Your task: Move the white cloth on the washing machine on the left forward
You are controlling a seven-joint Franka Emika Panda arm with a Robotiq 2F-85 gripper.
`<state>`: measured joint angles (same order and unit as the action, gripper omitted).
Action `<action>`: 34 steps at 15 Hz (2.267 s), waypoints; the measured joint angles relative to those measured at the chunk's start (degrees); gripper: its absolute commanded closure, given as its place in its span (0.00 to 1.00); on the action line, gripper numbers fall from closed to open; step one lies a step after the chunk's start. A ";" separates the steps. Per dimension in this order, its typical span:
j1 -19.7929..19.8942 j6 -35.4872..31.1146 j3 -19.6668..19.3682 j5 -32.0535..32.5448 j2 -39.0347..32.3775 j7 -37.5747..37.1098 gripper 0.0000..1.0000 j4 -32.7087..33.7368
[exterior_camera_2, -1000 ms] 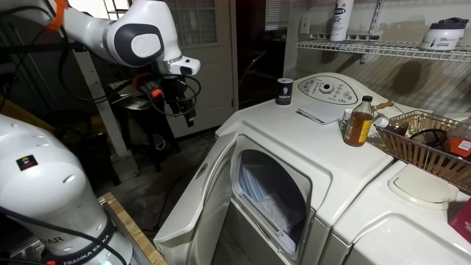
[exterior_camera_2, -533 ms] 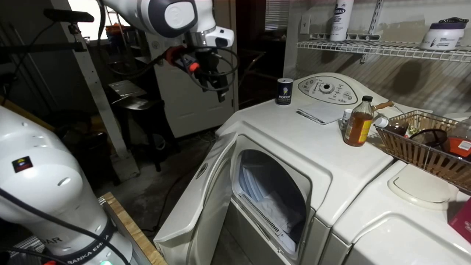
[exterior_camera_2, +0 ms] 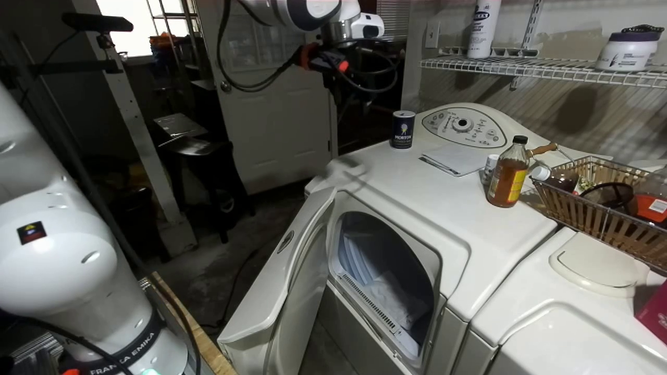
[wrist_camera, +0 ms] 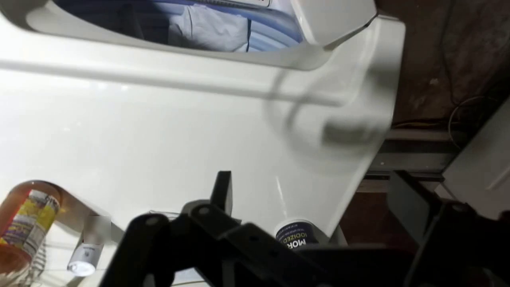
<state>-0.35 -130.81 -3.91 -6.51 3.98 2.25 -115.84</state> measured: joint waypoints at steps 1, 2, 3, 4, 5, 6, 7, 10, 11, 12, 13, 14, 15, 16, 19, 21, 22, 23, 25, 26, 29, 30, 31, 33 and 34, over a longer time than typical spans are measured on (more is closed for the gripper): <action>0.32 0.03 -0.02 0.13 -2.67 0.60 0.00 3.18; 0.73 0.04 -0.04 0.20 -5.20 1.00 0.00 6.26; 1.24 0.04 -0.08 0.30 -7.71 1.42 0.00 9.37; 1.83 0.05 -0.13 0.30 -10.16 2.02 0.00 12.43; 2.42 0.05 -0.18 0.31 -12.48 2.51 0.00 15.37; 2.98 0.08 -0.26 0.34 -14.82 2.97 0.00 18.26; 3.51 0.09 -0.29 0.35 -17.15 3.36 0.00 21.11; 4.58 0.13 -0.29 0.43 -24.18 4.04 0.00 29.35; 4.75 0.18 -0.29 0.52 -26.55 4.05 0.00 31.99; 4.86 0.22 -0.29 0.67 -28.87 4.05 0.00 34.52; 4.93 0.21 -0.29 0.82 -31.26 4.03 0.00 37.10; 4.99 0.19 -0.29 1.04 -33.61 3.79 0.00 39.71; 5.01 0.00 -0.36 1.06 -35.84 3.44 0.00 42.15; 5.00 -0.03 -0.52 1.06 -38.10 2.49 0.00 44.67; 5.29 -0.20 -0.58 1.06 -43.83 -0.93 0.00 51.38; 5.50 -0.82 -0.72 1.06 -47.15 -3.90 0.00 55.32; 5.58 -1.66 -0.88 1.06 -48.63 -5.29 0.00 57.01; 5.70 -2.72 -0.95 1.06 -50.04 -6.50 0.00 58.56; 5.92 -3.80 -0.95 1.06 -52.26 -8.02 0.00 60.92; 5.97 -3.94 -0.95 1.06 -52.94 -8.39 0.00 61.71; 5.99 -3.95 -0.95 1.06 -53.50 -8.72 0.00 62.67; 5.99 -3.95 -0.95 1.06 -53.49 -8.75 0.00 62.80; 6.00 -3.95 -0.95 1.06 -53.49 -8.78 0.00 62.85; 6.00 -3.95 -0.95 1.06 -53.50 -8.80 0.00 62.86; 6.00 -3.95 -0.95 1.06 -53.49 -8.79 0.00 62.84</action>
<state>5.65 -134.76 -4.86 -5.45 -49.52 -6.54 -53.00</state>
